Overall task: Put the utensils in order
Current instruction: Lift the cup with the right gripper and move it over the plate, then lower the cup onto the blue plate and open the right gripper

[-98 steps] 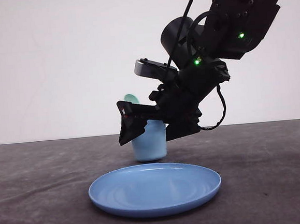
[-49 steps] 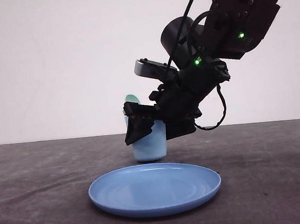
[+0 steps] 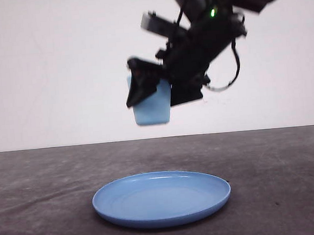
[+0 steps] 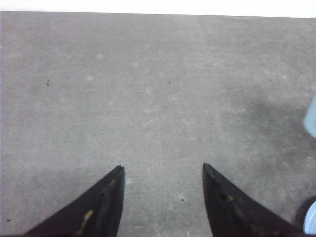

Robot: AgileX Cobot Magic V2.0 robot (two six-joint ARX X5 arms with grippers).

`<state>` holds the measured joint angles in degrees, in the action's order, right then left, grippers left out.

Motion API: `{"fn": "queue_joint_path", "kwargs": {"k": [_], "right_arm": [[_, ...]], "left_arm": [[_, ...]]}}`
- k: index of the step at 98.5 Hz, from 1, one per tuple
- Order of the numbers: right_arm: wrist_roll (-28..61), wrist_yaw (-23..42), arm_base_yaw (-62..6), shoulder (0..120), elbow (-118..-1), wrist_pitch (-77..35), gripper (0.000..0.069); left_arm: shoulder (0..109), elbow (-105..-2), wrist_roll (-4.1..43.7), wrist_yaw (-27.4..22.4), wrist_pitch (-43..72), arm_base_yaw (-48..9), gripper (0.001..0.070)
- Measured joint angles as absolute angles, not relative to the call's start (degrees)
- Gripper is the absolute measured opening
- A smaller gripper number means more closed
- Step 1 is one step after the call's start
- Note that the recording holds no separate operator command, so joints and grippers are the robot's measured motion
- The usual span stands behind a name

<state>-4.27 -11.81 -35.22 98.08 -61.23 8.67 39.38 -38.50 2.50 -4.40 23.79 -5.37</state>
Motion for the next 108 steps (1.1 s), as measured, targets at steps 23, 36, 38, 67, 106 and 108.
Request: {"fn": "queue_joint_path", "kwargs": {"k": [23, 36, 38, 67, 106, 108], "right_arm": [[-4.25, -7.73, -39.24, 86.8, -52.27, 7.64, 0.0465], [-4.27, -5.67, -42.26, 79.48, -45.47, 7.7, 0.0465], [-4.27, -5.21, -42.87, 78.02, -44.16, 7.73, 0.0465], [-4.29, -1.3, -49.12, 66.02, -31.7, 9.91, 0.0465], [-2.96, -1.26, -51.37, 69.84, -25.21, 18.74, 0.0465], [-2.96, -1.26, -51.37, 70.28, -25.21, 19.27, 0.0465]], "left_arm": [[39.38, -38.5, 2.52, -4.4, 23.79, -5.37, 0.0299], [39.38, -38.5, 2.5, -4.4, 23.79, -5.37, 0.0299], [39.38, -38.5, 2.5, -4.4, 23.79, -5.37, 0.0299], [39.38, -38.5, 2.5, -4.4, 23.79, -5.37, 0.0299], [39.38, -38.5, 2.5, -4.4, 23.79, -5.37, 0.0299], [39.38, -38.5, 2.5, -4.4, 23.79, -5.37, 0.0299]]}}
